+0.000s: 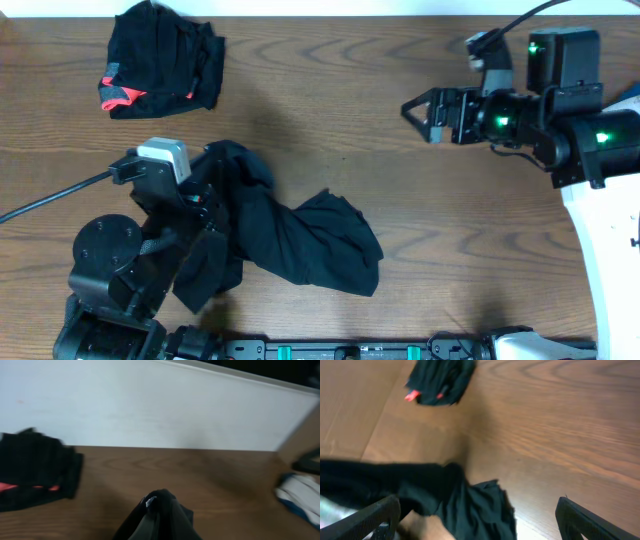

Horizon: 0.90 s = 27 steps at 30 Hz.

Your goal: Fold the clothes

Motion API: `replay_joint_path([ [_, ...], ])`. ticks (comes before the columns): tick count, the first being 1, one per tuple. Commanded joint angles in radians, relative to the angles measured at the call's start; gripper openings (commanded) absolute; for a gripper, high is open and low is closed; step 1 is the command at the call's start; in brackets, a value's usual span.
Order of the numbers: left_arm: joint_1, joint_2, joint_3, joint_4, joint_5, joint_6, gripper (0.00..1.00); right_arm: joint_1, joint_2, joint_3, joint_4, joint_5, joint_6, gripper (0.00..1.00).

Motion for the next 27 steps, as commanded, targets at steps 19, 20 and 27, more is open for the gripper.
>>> replay_joint_path([
  [19, -0.002, -0.004, 0.028, 0.063, -0.249, 0.021, 0.06, 0.454, 0.084, -0.462, 0.523, 0.041, -0.426, 0.99],
  [20, -0.002, -0.004, 0.032, 0.063, -0.263, 0.021, 0.06, 0.478, 0.084, -0.476, 0.551, 0.064, -0.408, 0.99],
  [27, -0.002, -0.004, 0.041, 0.062, -0.364, 0.021, 0.06, 0.669, 0.084, -0.536, 0.65, 0.237, -0.375, 0.99],
])
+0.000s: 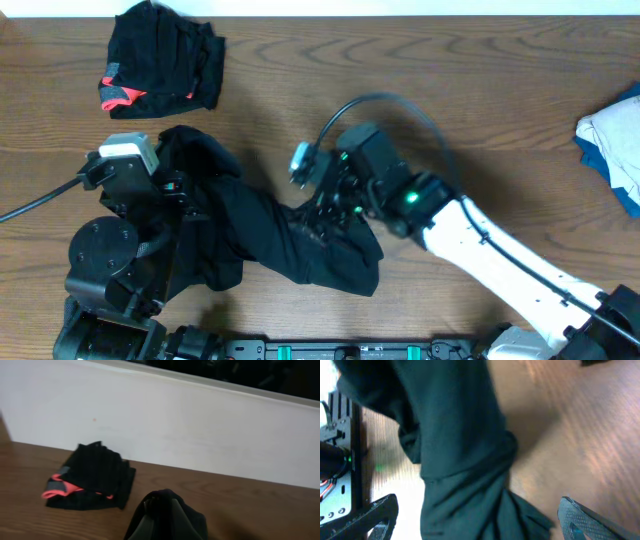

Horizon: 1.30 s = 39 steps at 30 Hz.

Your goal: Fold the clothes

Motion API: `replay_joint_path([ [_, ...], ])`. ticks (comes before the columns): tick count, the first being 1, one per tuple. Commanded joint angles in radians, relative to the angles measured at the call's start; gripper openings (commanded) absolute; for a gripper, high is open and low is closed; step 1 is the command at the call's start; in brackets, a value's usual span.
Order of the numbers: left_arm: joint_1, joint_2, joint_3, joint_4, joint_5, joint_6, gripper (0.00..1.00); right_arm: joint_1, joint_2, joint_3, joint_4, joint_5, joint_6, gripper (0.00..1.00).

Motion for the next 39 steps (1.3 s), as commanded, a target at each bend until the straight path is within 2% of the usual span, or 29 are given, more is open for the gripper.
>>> replay_joint_path([
  [1, -0.002, -0.005, 0.041, 0.013, -0.089, 0.016, 0.06, 0.085, -0.006, -0.022, 0.022, 0.124, 0.031, 0.99],
  [6, -0.002, -0.005, 0.041, 0.028, -0.175, 0.016, 0.06, 0.173, -0.006, -0.047, 0.079, 0.24, 0.111, 0.99],
  [10, -0.002, -0.005, 0.042, 0.062, -0.178, 0.016, 0.06, 0.214, 0.002, -0.112, 0.221, 0.255, 0.182, 0.99],
  [15, -0.001, -0.005, 0.07, 0.069, -0.189, 0.017, 0.06, 0.238, 0.045, -0.196, 0.391, 0.26, 0.193, 0.99],
  [18, -0.001, -0.005, 0.086, 0.069, -0.189, 0.017, 0.06, 0.239, 0.077, -0.219, 0.418, 0.286, 0.192, 0.99],
  [26, -0.001, -0.004, 0.087, 0.013, -0.206, 0.017, 0.06, 0.237, 0.09, -0.211, 0.245, 0.541, 0.151, 0.99],
  [31, -0.001, -0.001, 0.087, -0.045, -0.269, 0.017, 0.06, 0.237, 0.055, -0.183, 0.109, 0.501, 0.155, 0.99],
  [39, -0.001, 0.006, 0.087, -0.075, -0.274, 0.017, 0.06, 0.236, 0.051, -0.148, -0.135, 0.379, 0.183, 0.99],
])
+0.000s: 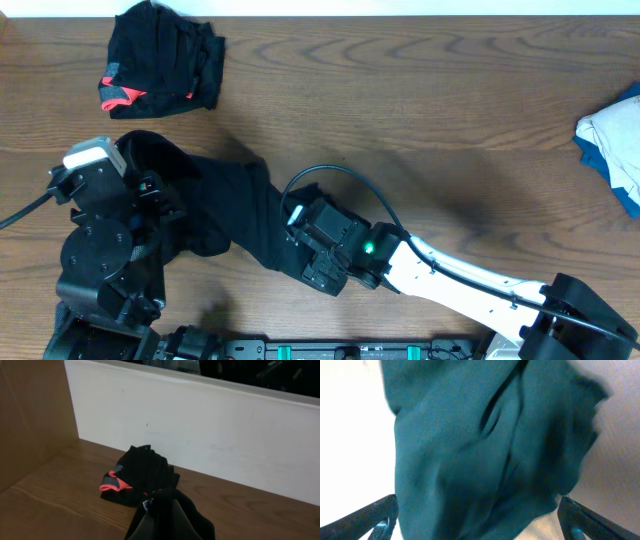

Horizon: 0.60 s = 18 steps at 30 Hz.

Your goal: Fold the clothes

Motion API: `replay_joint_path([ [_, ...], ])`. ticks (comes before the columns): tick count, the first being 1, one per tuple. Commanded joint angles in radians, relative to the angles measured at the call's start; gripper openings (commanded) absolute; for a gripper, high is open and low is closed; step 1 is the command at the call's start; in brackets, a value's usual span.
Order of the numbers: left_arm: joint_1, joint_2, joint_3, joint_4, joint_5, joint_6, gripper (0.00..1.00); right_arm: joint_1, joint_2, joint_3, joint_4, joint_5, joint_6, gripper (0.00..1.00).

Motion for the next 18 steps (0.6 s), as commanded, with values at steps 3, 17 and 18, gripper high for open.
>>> replay_joint_path([
  [3, -0.001, 0.01, 0.034, 0.004, -0.027, 0.014, 0.06, 0.0, -0.02, 0.02, -0.04, -0.042, 0.019, 0.99],
  [17, -0.001, 0.017, 0.034, -0.024, -0.026, 0.014, 0.06, -0.189, 0.049, 0.019, 0.027, -0.126, -0.026, 0.99],
  [18, -0.001, 0.017, 0.034, -0.024, -0.026, 0.014, 0.06, -0.198, 0.059, 0.019, 0.042, -0.157, -0.027, 0.99],
])
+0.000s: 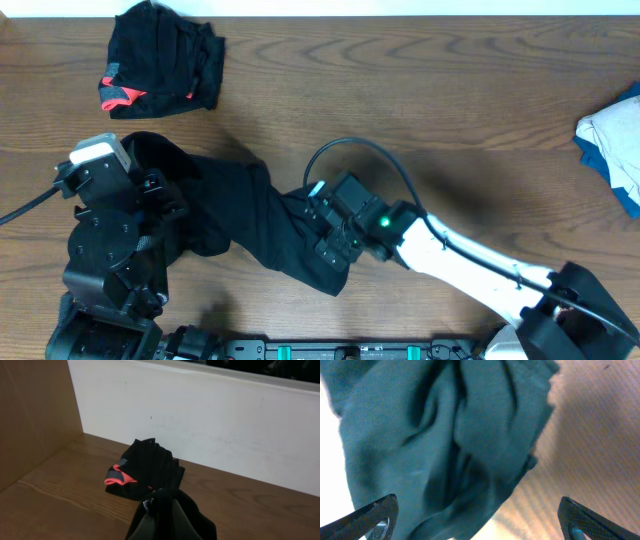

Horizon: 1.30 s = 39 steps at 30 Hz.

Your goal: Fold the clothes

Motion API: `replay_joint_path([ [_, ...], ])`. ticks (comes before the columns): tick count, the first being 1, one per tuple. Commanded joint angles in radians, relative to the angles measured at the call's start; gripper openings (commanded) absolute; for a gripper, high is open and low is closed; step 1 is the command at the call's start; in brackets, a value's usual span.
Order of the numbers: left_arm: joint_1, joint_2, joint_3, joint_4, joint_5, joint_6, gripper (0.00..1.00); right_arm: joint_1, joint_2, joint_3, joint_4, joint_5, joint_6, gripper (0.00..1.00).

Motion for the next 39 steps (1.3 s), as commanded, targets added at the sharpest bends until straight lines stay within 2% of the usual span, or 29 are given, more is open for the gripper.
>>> replay_joint_path([
  [1, -0.001, -0.002, 0.034, 0.002, -0.016, 0.014, 0.06, -0.037, 0.047, 0.017, 0.033, -0.116, -0.024, 0.99],
  [7, -0.001, -0.002, 0.034, 0.002, -0.016, 0.014, 0.06, -0.077, 0.074, 0.017, 0.052, -0.18, -0.033, 0.99],
  [16, -0.001, 0.0, 0.034, 0.002, -0.016, 0.014, 0.06, -0.095, 0.074, 0.017, 0.059, -0.25, -0.055, 0.88],
  [33, -0.001, 0.0, 0.034, -0.013, -0.016, 0.014, 0.06, -0.145, 0.075, 0.017, 0.064, -0.444, -0.018, 0.87],
  [39, -0.001, 0.0, 0.034, -0.014, -0.016, 0.014, 0.06, -0.147, 0.075, 0.017, 0.064, -0.446, 0.016, 0.86],
])
